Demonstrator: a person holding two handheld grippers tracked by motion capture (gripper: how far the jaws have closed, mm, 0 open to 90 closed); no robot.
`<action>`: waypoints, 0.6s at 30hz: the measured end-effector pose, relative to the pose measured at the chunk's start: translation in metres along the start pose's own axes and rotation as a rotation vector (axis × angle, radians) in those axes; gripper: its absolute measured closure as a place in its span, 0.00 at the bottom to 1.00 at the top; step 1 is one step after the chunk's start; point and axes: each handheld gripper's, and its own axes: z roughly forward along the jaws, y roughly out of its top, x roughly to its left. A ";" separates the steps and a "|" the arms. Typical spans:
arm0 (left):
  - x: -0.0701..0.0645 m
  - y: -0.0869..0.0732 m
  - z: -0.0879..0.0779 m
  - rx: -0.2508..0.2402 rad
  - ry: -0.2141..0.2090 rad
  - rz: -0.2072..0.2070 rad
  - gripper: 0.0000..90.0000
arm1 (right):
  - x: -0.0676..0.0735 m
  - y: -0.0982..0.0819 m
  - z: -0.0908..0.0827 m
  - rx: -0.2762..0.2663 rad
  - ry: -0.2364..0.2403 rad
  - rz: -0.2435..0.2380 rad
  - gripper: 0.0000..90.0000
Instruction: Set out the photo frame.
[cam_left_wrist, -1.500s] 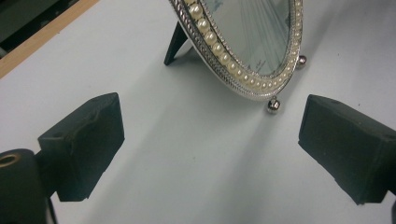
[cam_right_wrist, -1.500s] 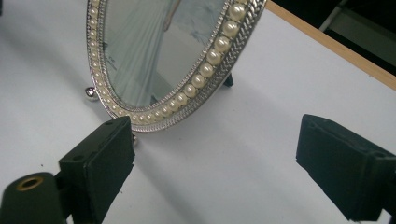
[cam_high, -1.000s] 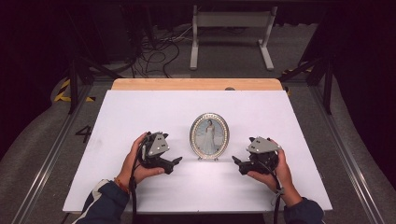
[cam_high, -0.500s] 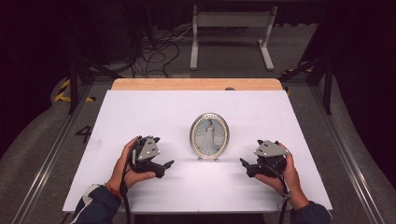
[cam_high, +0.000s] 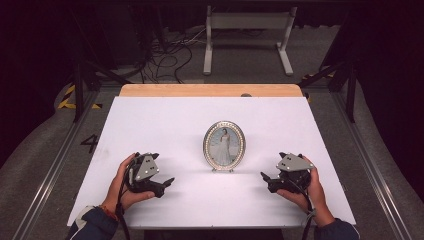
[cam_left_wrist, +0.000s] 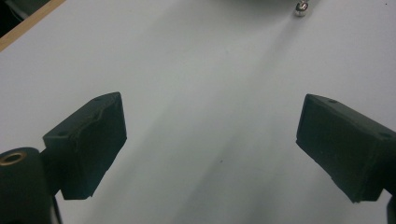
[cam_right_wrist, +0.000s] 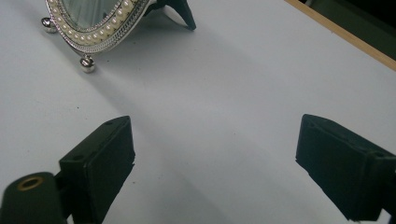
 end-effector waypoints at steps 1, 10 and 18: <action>0.001 -0.002 -0.001 -0.001 0.003 -0.004 0.10 | 0.000 -0.001 -0.001 0.001 0.001 0.004 0.13; 0.006 -0.012 -0.012 -0.013 0.025 -0.015 0.10 | -0.005 -0.008 -0.006 0.000 -0.009 0.020 0.13; 0.010 -0.025 -0.021 -0.002 0.042 -0.040 0.10 | -0.008 -0.015 -0.011 0.002 -0.023 0.035 0.13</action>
